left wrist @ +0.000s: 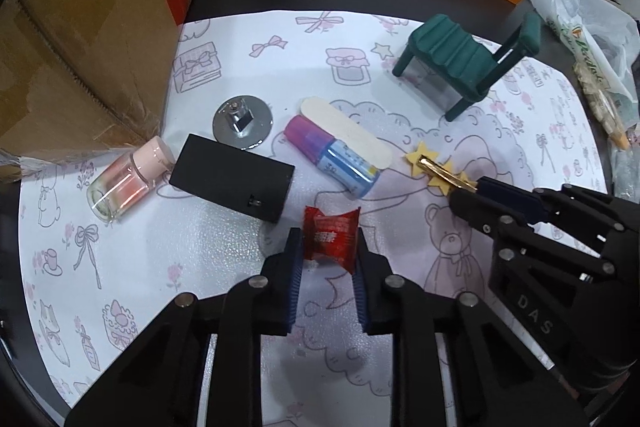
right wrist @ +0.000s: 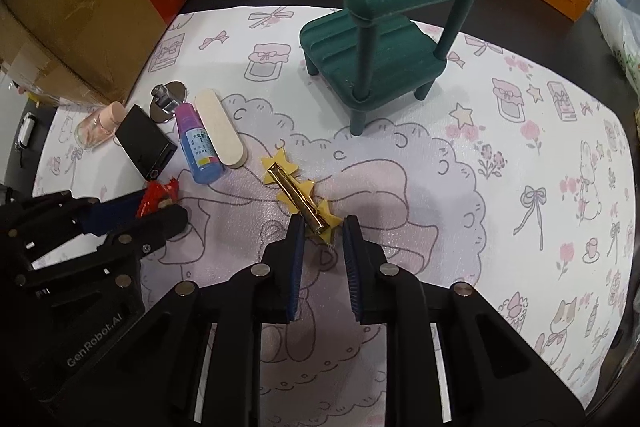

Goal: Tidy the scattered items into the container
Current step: 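Grasp the red candy with left tool while right tool grasps the gold star hair clip, then lift and carry the candy and star clip with both tools over the cardboard box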

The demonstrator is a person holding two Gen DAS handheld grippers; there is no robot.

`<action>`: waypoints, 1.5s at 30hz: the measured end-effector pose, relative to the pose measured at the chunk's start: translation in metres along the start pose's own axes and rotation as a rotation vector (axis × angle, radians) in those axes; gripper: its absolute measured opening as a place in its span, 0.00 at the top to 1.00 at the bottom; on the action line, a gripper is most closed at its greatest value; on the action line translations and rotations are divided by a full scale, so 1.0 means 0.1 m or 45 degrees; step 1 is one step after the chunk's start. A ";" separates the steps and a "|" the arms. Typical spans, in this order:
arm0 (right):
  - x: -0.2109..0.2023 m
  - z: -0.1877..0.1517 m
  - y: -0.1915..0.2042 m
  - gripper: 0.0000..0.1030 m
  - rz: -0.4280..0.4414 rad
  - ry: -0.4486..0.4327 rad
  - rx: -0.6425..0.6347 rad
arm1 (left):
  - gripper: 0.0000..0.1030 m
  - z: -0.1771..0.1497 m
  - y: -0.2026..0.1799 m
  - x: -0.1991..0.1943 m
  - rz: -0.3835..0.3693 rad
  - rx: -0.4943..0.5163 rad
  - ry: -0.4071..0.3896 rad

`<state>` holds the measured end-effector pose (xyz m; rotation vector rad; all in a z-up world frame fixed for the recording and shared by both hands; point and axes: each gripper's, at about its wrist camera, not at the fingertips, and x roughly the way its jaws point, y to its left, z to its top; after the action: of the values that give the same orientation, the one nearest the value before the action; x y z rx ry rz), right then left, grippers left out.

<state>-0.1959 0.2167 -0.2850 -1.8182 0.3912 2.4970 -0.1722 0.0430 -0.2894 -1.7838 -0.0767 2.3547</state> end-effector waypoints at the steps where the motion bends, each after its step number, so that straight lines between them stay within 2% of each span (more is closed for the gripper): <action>1: 0.00 0.00 -0.01 0.81 0.009 0.001 0.009 | 0.81 -0.01 0.00 0.00 -0.005 0.000 0.001; 2: -0.01 0.00 -0.03 0.81 0.018 0.001 0.018 | 0.85 -0.01 -0.01 0.00 -0.010 0.000 0.001; 5: -0.02 0.01 -0.05 0.81 0.035 0.004 0.034 | 0.85 -0.04 -0.01 0.01 -0.032 -0.009 0.009; 6: -0.02 0.01 -0.06 0.87 0.034 0.005 0.037 | 0.85 -0.05 -0.01 0.02 -0.035 -0.008 0.010; 19: 0.01 0.06 -0.16 0.87 0.099 0.010 0.105 | 0.86 0.03 -0.03 -0.02 -0.086 -0.038 0.003; 21: 0.00 -0.07 -0.20 0.87 0.101 0.006 0.110 | 0.86 0.02 -0.01 -0.05 -0.089 -0.040 -0.001; 45: -0.41 -0.21 -0.14 0.88 0.091 -0.074 0.140 | 0.86 -0.02 -0.13 -0.41 -0.095 -0.041 -0.068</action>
<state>-0.1608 0.2312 -0.2548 -1.7171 0.5883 2.5119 -0.1579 0.0478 -0.2494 -1.7019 -0.1863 2.3613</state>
